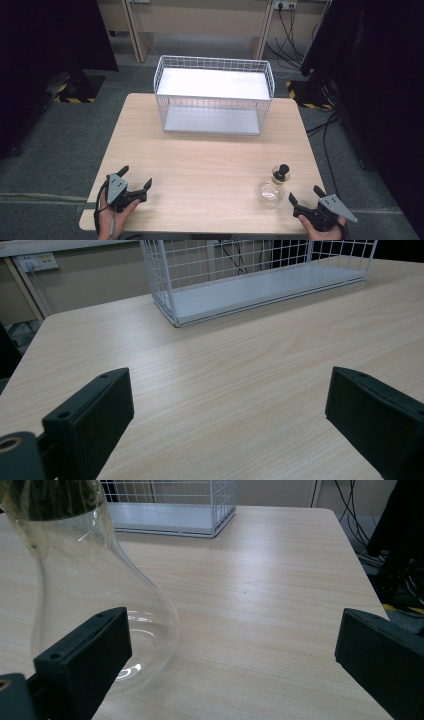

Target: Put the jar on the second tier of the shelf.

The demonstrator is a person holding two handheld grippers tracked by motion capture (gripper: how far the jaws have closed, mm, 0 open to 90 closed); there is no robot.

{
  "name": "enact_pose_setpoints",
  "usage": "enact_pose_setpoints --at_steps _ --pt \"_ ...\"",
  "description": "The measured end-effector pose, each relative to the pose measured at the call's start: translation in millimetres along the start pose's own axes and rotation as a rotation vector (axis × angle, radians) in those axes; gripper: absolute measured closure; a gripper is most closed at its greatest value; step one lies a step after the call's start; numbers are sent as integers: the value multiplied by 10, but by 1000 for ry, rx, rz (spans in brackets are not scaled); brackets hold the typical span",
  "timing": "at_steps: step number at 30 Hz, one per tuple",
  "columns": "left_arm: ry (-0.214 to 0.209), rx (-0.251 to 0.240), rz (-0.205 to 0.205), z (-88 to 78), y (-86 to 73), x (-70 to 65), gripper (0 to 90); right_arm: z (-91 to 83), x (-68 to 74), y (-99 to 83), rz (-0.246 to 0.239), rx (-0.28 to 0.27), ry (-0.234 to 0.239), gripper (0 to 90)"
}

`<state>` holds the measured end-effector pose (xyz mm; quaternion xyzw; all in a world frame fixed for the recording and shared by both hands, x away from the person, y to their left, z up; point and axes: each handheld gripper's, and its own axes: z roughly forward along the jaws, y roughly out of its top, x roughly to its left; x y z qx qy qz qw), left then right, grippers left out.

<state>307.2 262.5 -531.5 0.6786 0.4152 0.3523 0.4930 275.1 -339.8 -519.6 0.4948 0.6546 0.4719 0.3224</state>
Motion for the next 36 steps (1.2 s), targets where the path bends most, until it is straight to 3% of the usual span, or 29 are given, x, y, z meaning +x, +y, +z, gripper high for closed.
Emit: enact_pose_setpoints --at_steps 17,36 --pt "6 2 3 1 1 -4 50 12 181 110 -25 -25 75 30" --pt "7 0 14 2 1 -18 50 103 353 268 -74 -35 134 153"
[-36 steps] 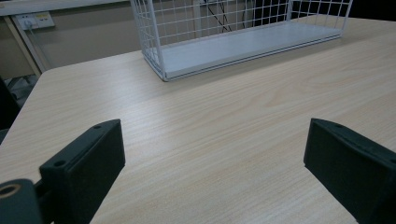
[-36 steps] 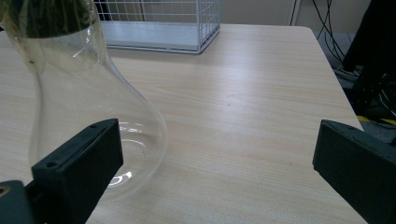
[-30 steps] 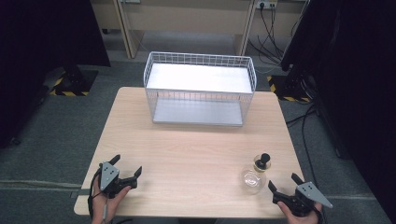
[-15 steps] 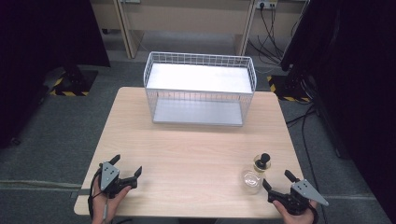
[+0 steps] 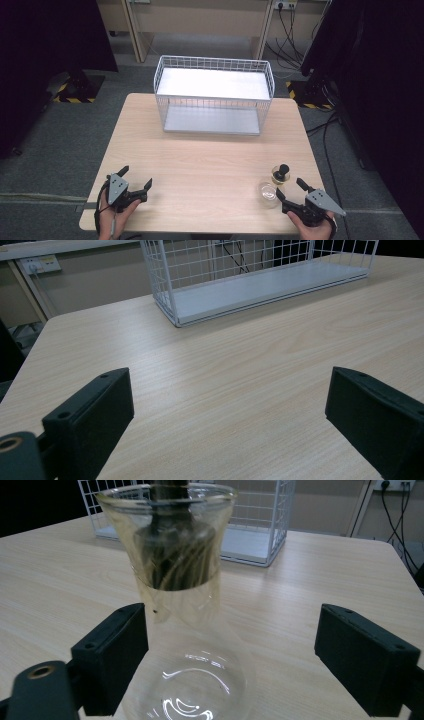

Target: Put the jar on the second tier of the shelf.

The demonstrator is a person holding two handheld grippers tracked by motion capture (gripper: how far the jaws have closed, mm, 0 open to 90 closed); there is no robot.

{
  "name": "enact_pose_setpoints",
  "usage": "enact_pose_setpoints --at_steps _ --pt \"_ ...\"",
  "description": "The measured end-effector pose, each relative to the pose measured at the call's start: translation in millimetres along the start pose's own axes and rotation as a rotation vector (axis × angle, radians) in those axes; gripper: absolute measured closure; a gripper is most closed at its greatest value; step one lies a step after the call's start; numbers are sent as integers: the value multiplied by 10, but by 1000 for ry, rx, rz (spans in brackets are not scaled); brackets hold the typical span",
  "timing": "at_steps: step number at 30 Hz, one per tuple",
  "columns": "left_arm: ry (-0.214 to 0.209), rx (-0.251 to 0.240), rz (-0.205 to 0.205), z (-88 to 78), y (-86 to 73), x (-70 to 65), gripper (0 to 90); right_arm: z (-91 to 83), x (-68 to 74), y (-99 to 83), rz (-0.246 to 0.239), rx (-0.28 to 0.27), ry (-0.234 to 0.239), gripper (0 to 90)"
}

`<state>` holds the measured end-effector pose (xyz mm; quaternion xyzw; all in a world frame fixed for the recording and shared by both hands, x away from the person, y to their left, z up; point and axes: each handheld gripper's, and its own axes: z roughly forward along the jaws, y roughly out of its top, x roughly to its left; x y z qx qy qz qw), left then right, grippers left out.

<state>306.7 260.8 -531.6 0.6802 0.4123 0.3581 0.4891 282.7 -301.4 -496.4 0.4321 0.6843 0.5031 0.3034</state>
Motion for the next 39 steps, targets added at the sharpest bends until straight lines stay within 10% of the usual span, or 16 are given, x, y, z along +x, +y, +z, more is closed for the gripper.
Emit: enact_pose_setpoints --at_steps 22,39 --pt "-3 -1 3 -2 -1 -1 50 194 161 101 -45 -13 59 486" --pt "-2 -1 5 -1 0 -3 50 194 197 141 -43 -10 54 510"
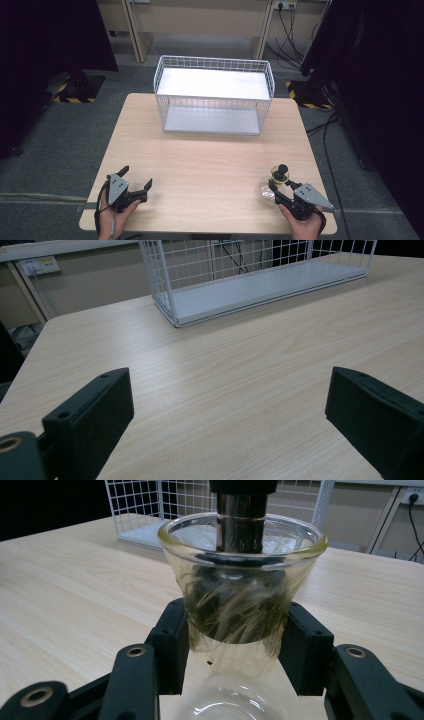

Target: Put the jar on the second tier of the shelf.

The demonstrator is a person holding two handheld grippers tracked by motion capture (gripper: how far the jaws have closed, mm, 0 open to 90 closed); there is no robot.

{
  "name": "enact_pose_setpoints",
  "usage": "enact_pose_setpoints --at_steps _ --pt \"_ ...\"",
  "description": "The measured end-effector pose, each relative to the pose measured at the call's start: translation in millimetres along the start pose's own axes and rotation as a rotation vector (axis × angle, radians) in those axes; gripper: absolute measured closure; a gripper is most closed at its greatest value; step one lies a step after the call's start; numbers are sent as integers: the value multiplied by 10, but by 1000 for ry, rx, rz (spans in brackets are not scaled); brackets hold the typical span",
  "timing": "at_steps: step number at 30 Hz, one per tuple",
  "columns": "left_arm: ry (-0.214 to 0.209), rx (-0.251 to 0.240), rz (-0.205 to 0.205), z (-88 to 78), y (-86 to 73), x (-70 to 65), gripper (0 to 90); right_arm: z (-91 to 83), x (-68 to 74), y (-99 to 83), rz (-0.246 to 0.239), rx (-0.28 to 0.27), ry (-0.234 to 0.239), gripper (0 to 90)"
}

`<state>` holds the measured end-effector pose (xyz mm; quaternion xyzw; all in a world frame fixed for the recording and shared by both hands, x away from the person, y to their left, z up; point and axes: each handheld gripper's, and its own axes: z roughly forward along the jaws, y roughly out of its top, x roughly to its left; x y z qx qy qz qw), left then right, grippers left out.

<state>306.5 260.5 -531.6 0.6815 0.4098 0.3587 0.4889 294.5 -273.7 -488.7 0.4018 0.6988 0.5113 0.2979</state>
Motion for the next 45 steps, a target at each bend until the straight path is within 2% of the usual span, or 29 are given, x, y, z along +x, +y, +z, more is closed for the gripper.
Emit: enact_pose_setpoints --at_steps 11,20,33,45 --pt "2 1 2 0 0 -3 50 -18 -32 115 25 -36 -3 510" --pt "2 1 2 0 0 -3 50 37 -1 266 9 -52 4 511" --pt "1 2 4 1 1 -3 50 131 37 622 -25 -95 30 511" --pt "1 3 4 3 1 -3 50 220 43 811 -34 -112 34 512"
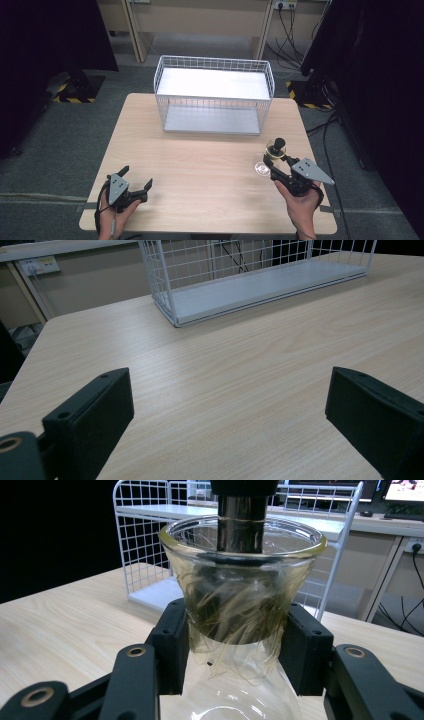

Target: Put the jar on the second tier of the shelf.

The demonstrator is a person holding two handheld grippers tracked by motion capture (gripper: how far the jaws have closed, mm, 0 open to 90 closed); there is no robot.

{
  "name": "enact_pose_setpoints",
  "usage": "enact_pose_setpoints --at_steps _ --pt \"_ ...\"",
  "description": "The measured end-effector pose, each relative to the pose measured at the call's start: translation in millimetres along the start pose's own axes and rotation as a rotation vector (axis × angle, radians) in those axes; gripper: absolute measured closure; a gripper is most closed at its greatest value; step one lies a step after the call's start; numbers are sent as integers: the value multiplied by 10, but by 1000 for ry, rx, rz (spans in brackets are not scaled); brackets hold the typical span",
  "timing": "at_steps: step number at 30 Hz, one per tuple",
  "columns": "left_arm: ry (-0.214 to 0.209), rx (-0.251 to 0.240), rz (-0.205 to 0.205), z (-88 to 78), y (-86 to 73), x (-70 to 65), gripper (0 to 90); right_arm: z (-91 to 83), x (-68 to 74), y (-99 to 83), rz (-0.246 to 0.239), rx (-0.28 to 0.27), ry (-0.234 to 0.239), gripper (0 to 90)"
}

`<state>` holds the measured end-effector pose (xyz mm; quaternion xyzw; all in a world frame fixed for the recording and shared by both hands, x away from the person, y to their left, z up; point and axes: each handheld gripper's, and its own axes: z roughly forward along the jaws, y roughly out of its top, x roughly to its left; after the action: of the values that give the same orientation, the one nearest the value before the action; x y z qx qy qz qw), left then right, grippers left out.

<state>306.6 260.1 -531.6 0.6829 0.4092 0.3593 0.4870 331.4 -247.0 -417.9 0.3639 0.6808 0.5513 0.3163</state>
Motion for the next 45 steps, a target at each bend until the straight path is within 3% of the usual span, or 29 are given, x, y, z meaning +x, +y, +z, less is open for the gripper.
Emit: enact_pose_setpoints --at_steps 45 --pt "-6 -2 -4 0 -1 5 51 536 -16 711 -16 -55 -26 512"
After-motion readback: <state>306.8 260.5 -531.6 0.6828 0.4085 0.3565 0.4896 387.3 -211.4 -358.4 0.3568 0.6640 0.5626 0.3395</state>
